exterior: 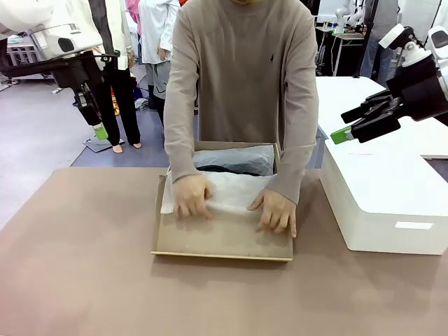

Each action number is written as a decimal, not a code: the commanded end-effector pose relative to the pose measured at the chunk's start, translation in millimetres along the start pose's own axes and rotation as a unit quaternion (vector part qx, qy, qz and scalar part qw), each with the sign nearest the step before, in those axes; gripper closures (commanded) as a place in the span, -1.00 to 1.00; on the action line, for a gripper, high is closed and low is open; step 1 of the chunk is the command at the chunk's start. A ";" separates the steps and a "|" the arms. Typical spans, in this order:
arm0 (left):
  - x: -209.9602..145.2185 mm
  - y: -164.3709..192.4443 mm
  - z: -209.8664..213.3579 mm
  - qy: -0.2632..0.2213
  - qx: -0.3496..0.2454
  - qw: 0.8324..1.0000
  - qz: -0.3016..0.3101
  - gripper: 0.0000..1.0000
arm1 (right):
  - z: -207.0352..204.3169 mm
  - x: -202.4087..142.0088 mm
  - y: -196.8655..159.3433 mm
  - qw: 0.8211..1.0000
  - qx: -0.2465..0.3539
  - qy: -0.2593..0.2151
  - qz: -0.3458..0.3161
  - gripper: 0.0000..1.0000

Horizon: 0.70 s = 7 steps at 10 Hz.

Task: Pack the shoes into the box.
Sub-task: Close the Shoes Box.

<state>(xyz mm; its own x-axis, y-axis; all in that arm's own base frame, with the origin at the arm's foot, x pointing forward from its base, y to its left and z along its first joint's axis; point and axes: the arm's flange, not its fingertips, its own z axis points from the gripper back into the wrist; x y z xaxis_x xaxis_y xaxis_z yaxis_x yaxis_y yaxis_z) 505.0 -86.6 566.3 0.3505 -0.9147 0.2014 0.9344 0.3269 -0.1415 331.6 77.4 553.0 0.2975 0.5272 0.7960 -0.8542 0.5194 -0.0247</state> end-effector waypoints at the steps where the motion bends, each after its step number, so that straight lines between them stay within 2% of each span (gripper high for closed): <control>1: -0.5 -0.2 1.9 -0.007 -0.003 1.000 0.008 1.00 | -0.7 0.3 -2.0 1.000 0.006 -0.009 0.005 -1.00; 3: -0.3 0.2 0.1 0.000 0.000 1.000 0.001 1.00 | -0.7 0.3 -2.0 1.000 0.006 -0.009 0.005 -1.00; 5: -7.3 20.6 -13.3 -0.022 -0.071 0.997 -0.009 1.00 | -0.7 0.3 -2.0 1.000 0.006 -0.009 0.005 -1.00; 7: -15.8 37.0 -23.3 -0.059 -0.117 0.991 -0.017 1.00 | -0.7 0.3 -2.0 1.000 0.006 -0.009 0.005 -1.00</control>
<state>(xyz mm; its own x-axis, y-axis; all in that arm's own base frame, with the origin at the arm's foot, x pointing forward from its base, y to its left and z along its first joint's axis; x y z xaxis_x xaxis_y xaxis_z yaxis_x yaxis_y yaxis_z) 521.7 -76.7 531.5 0.3429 -0.9011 0.2655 0.9175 0.2607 -0.3003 331.6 77.3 553.1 0.2976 0.5271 0.7960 -0.8541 0.5195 -0.0247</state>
